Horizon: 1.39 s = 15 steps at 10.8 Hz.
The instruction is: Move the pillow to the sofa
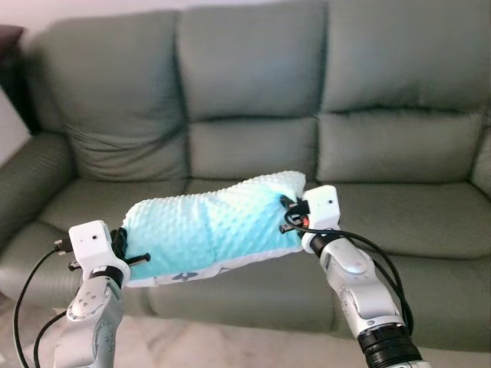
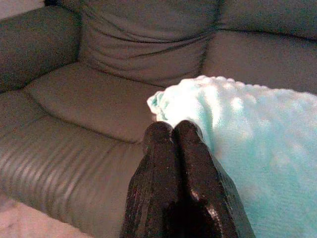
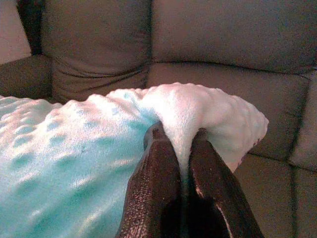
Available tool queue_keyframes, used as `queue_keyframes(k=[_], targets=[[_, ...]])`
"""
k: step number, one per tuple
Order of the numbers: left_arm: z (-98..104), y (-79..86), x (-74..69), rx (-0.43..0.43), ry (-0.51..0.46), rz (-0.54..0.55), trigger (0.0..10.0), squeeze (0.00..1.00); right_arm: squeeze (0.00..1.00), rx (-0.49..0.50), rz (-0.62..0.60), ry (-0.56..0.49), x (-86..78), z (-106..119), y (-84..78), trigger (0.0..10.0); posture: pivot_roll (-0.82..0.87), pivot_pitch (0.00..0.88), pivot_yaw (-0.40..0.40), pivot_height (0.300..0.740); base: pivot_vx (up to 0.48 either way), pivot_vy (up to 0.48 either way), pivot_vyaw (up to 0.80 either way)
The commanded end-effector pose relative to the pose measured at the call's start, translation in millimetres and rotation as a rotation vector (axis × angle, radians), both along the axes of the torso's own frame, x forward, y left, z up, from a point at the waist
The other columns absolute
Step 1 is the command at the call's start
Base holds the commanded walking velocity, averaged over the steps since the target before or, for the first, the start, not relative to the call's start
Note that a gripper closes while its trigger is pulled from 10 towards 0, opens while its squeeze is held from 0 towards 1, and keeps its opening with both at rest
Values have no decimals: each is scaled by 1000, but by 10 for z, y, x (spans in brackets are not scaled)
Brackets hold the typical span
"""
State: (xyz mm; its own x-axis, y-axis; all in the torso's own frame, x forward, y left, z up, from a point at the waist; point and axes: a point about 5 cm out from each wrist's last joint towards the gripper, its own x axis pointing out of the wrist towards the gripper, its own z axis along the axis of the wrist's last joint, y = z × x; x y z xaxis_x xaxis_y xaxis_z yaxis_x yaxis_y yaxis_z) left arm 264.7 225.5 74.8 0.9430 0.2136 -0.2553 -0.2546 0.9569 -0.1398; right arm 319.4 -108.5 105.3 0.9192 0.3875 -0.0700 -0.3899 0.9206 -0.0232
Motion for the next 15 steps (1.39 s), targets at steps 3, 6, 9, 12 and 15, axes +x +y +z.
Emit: queue_keyframes(k=[3,6,9,12,15], targets=[[-3,45,-9,6,-1,0,10000,0,0,-3,7,-21,16,35,66,10000,-187,78,124,740,0,320,0],[6,-90,2,-13,-24,-63,10000,0,0,-10,-7,-21,16,27,45,10000,-191,80,124,740,0,0,0],[-14,-151,-13,-16,-35,-87,10000,0,0,-20,-21,-25,27,27,15,10000,-194,83,122,740,0,0,0],[-11,-208,-2,-45,-52,-109,10000,0,0,-25,-34,-29,26,30,-5,10000,-204,87,128,740,418,0,0],[-21,-232,14,-49,-47,-121,10000,0,0,-29,-43,-29,22,30,-20,10000,-209,92,130,740,471,0,0]])
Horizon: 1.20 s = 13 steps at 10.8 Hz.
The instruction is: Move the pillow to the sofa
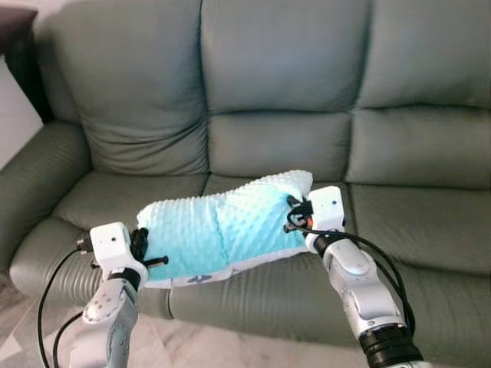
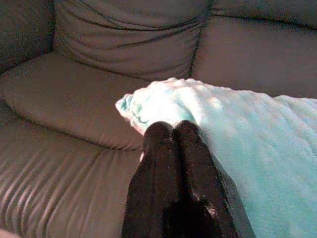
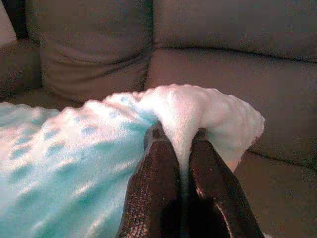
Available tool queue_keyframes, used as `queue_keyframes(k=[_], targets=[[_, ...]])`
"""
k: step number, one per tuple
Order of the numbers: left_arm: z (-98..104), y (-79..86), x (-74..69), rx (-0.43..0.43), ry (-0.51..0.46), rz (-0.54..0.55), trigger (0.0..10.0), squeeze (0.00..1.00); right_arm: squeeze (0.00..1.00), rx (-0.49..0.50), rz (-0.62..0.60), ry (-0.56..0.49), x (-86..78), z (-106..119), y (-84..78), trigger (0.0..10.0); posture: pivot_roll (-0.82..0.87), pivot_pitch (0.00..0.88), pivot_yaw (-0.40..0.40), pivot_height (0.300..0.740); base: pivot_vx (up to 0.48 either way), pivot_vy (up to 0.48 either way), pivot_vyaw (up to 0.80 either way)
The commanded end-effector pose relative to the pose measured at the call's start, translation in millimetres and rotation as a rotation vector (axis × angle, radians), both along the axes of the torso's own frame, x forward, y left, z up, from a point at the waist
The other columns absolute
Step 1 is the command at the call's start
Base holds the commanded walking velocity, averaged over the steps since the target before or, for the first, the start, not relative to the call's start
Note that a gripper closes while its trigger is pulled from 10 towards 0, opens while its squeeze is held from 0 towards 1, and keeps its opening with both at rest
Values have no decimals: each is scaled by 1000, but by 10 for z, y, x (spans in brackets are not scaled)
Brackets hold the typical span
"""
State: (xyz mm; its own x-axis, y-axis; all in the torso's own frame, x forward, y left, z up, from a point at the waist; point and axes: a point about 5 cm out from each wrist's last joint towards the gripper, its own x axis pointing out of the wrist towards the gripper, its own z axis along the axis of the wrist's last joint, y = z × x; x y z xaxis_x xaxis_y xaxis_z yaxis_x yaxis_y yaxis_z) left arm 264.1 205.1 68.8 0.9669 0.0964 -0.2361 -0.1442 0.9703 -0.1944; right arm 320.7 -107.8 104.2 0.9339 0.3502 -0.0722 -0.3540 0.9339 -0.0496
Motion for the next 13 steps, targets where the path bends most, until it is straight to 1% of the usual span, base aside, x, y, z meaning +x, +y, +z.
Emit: queue_keyframes(k=[1,2,7,8,9,10,11,12,13], targets=[[30,-42,19,3,-14,-13,10000,0,0,-5,-6,-21,7,42,-31,10000,-210,93,130,740,469,0,0],[10,-64,13,-9,-3,-17,10000,0,0,-6,-7,-20,5,41,-34,10000,-211,94,129,740,307,0,0],[-63,-111,-20,-37,37,-31,10000,0,0,-14,-3,-1,-9,12,-44,10000,-212,99,127,740,0,0,0],[-137,-122,-26,-29,71,-36,10000,0,0,-12,-5,51,-23,-69,-62,10000,-213,99,127,740,0,0,0],[-255,-124,-28,-24,106,-45,10000,0,0,6,-53,103,-25,-162,-135,10000,-213,103,129,740,0,0,0],[-317,-116,-38,-25,125,-43,10000,0,0,-11,-75,112,-24,-188,-176,10000,-218,111,132,740,0,0,0],[-536,-205,-5,-27,196,-97,10000,0,0,-51,-177,164,-8,-308,-403,10000,-231,130,139,740,0,0,0],[-603,-305,23,-38,215,-141,10000,0,0,-58,-246,191,-48,-376,-550,10000,-247,147,145,740,0,0,0],[-619,-356,50,-31,223,-159,10000,0,0,-74,-280,199,-72,-410,-626,10000,-253,154,148,740,0,0,0]])
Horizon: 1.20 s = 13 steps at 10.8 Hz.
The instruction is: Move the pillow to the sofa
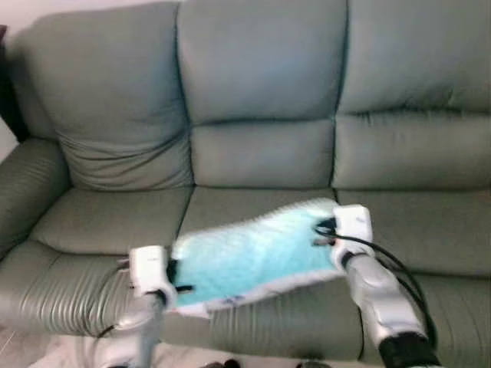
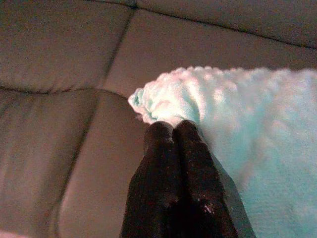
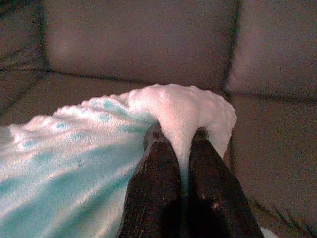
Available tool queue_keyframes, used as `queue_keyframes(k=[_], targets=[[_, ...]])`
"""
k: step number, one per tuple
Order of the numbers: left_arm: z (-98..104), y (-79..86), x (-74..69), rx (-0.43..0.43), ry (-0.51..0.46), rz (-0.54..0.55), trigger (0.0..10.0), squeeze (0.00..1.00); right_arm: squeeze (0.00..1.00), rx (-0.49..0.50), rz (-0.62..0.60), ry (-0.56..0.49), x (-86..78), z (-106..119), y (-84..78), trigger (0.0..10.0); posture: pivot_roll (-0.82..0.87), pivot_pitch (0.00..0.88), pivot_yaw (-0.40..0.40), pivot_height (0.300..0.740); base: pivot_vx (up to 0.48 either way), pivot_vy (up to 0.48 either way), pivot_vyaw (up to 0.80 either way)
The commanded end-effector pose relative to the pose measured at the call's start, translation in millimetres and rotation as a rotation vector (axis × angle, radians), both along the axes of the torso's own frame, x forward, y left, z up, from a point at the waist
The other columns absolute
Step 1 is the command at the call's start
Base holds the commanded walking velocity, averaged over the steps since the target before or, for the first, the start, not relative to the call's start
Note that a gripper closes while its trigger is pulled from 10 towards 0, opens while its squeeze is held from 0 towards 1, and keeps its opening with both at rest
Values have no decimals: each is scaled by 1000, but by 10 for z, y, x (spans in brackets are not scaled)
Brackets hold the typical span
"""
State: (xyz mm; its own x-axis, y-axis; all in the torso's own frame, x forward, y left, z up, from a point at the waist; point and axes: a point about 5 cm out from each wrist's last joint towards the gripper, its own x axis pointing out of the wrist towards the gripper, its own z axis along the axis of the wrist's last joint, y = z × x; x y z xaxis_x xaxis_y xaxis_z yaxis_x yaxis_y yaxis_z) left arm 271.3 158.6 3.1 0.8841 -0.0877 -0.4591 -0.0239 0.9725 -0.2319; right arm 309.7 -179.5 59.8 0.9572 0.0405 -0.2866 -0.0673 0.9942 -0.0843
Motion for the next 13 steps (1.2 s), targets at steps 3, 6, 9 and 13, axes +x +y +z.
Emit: queue_keyframes(k=[3,6,9,13], targets=[[7,-81,125,10,-44,-11,10000,0,0,19,-99,79,-145,-227,-241,10000,-299,226,181,740,0,0,0],[120,0,346,27,-105,100,10000,0,0,39,-78,40,-3,-160,-285,10000,-313,293,201,740,0,0,0],[471,295,595,74,-261,265,10000,0,0,72,18,-116,346,234,-120,10000,-306,344,194,740,0,0,0],[309,508,466,137,-169,367,10000,0,0,100,120,-128,425,205,180,10000,-291,404,170,740,0,0,0]])
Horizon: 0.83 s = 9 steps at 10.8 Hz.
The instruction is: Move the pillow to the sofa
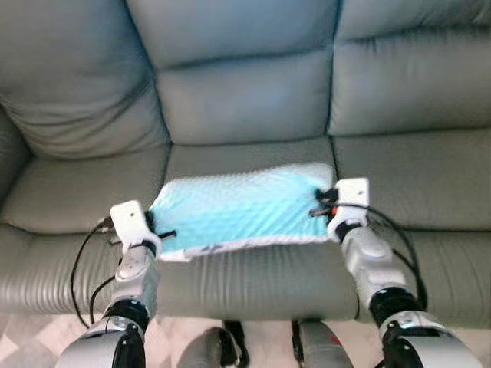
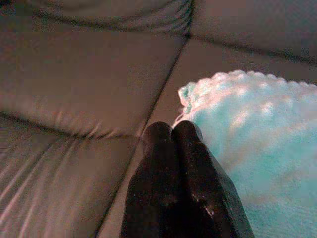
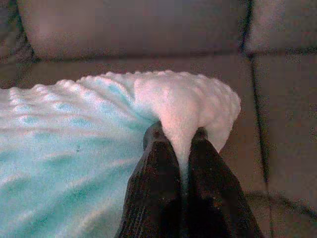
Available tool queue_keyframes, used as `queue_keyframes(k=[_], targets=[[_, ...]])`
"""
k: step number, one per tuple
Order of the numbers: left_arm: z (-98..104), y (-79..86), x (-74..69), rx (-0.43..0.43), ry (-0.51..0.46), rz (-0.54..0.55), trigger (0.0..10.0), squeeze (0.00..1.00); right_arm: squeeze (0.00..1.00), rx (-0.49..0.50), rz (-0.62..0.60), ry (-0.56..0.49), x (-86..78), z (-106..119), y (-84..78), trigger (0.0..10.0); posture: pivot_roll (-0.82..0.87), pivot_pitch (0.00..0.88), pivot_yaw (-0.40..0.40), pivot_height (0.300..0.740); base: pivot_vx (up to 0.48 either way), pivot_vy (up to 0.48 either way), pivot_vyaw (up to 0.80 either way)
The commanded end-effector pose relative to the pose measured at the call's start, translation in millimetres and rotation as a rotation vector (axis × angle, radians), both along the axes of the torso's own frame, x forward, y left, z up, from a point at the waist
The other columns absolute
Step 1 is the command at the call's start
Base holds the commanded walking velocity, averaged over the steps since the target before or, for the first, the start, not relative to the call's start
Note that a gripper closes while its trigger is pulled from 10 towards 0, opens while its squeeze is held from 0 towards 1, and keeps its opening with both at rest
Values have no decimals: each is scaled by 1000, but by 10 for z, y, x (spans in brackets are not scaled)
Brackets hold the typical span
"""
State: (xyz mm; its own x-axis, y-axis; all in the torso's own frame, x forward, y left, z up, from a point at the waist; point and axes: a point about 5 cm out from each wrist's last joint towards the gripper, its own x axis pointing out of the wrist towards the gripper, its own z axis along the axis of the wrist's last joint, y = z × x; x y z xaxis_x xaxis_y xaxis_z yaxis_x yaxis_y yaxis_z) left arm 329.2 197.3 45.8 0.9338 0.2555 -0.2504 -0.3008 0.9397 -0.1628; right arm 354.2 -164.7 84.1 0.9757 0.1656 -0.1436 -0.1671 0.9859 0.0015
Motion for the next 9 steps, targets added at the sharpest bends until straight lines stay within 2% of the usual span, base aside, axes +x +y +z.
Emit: queue_keyframes(k=[1,3,4,5,7,9], targets=[[-172,110,-157,16,65,61,10000,0,0,-13,-1,24,-23,-73,35,10000,-291,410,168,740,0,0,0],[-169,100,-153,15,64,66,10000,0,0,-5,-6,21,-11,-68,52,10000,-291,422,162,740,0,0,0],[-176,100,-154,-7,66,78,10000,745,1000,13,18,20,-20,-87,124,10000,-294,422,158,740,0,0,0],[-179,94,-158,-29,57,82,10000,1000,1000,7,28,21,-28,-102,162,10000,-295,421,157,740,0,0,0],[-210,99,-185,-29,69,88,10000,1000,1000,12,44,22,-46,-127,222,10000,-295,419,156,740,0,0,0],[-235,91,-208,-27,73,88,10000,1000,1000,7,51,20,-66,-149,208,10000,-296,419,156,740,0,0,0]])
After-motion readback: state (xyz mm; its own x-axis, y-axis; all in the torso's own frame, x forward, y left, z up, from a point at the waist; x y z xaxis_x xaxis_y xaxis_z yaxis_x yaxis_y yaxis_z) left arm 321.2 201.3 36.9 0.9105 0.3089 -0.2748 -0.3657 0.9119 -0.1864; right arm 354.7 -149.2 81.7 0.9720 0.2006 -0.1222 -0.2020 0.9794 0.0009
